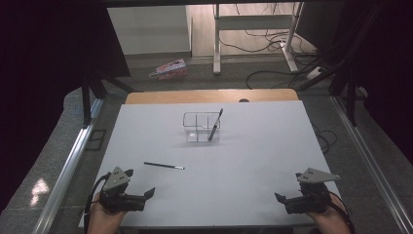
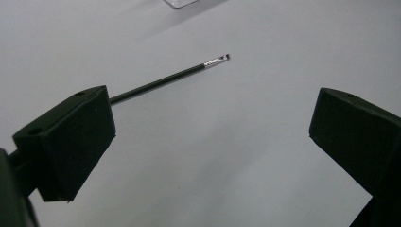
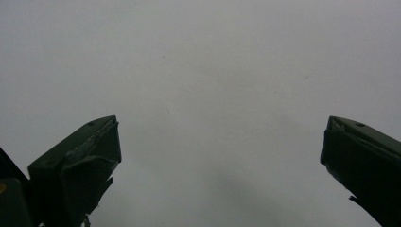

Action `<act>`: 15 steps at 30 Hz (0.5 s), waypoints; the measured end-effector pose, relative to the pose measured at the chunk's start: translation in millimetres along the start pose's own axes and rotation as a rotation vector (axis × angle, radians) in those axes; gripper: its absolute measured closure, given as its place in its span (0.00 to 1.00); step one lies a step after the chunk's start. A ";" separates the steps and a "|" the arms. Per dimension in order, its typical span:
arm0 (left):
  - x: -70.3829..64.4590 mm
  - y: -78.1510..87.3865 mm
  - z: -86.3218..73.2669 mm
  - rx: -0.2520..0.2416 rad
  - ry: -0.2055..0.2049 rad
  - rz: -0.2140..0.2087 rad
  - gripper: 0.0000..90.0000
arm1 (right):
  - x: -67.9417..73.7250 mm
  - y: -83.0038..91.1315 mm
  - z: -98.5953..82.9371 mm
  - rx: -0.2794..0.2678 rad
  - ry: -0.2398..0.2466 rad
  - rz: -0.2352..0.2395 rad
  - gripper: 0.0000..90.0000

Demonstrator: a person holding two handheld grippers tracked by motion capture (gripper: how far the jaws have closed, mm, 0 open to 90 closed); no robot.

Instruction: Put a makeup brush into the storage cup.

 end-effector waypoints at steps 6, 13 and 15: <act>3.3 -7.3 7.0 0.029 -0.010 -0.004 0.02 | -0.1 -0.1 0.0 0.000 0.000 0.000 0.00; 8.2 -14.8 14.8 0.059 -0.022 -0.001 0.01 | -0.3 -0.2 0.0 0.001 -0.001 0.001 0.00; 9.9 -16.7 16.8 0.072 -0.030 -0.003 0.01 | -0.3 -0.2 -0.1 0.001 -0.001 0.002 0.00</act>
Point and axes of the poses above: each handheld gripper's, and its own axes: y roughly backward along the jaws, z roughly out of its top, x roughly to its left, the point moved 4 cm from there along -y, roughly forward along the jaws, and after that the axes turned 4 degrees about y, right-handed, at the moved point
